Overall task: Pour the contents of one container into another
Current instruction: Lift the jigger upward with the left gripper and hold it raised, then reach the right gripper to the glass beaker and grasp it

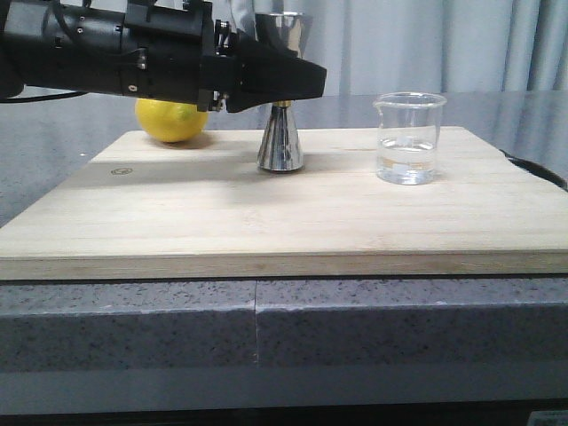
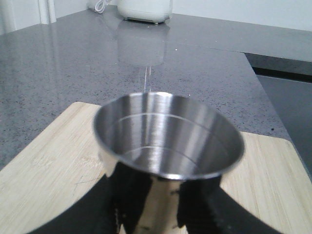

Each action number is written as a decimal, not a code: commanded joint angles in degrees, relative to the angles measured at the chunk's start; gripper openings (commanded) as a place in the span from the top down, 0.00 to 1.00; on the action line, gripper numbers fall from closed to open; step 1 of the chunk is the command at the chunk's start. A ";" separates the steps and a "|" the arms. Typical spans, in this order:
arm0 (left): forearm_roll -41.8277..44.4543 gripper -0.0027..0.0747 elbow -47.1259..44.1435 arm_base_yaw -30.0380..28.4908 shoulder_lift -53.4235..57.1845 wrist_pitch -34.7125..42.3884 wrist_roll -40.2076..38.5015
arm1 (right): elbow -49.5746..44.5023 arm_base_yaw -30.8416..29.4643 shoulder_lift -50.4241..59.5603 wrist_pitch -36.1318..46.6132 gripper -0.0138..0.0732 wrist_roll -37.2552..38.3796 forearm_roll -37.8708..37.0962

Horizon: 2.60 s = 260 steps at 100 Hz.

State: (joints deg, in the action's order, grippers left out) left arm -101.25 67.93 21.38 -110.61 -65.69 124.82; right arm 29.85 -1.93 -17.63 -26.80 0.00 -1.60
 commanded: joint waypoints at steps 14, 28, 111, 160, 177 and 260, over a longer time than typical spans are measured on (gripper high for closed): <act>-4.91 0.66 1.79 0.33 5.59 -7.62 -0.57 | 2.04 -0.27 -1.17 4.76 0.29 -0.47 -0.05; -4.91 0.66 1.79 0.33 7.23 -7.62 -1.86 | 2.04 -0.27 -1.17 4.76 0.29 -0.47 -0.05; 3.95 0.66 -0.50 0.33 15.13 -7.62 -11.41 | 2.04 -0.27 -1.17 4.76 0.29 -0.47 -0.05; -0.95 0.66 -3.44 -0.50 16.83 -6.92 -8.77 | 2.04 -0.04 -2.49 4.64 0.29 -0.67 1.60; -1.58 0.66 -3.44 -1.02 16.83 -5.78 -8.62 | 2.04 2.85 -7.66 4.35 0.29 -0.92 1.60; -1.58 0.66 -3.44 -1.02 16.83 -5.51 -8.62 | 5.22 29.01 -31.41 19.77 0.29 -4.60 3.71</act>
State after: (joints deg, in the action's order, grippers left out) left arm -98.14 63.13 20.66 -96.71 -66.87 116.15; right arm 35.27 25.58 -47.43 -18.21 -4.20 1.82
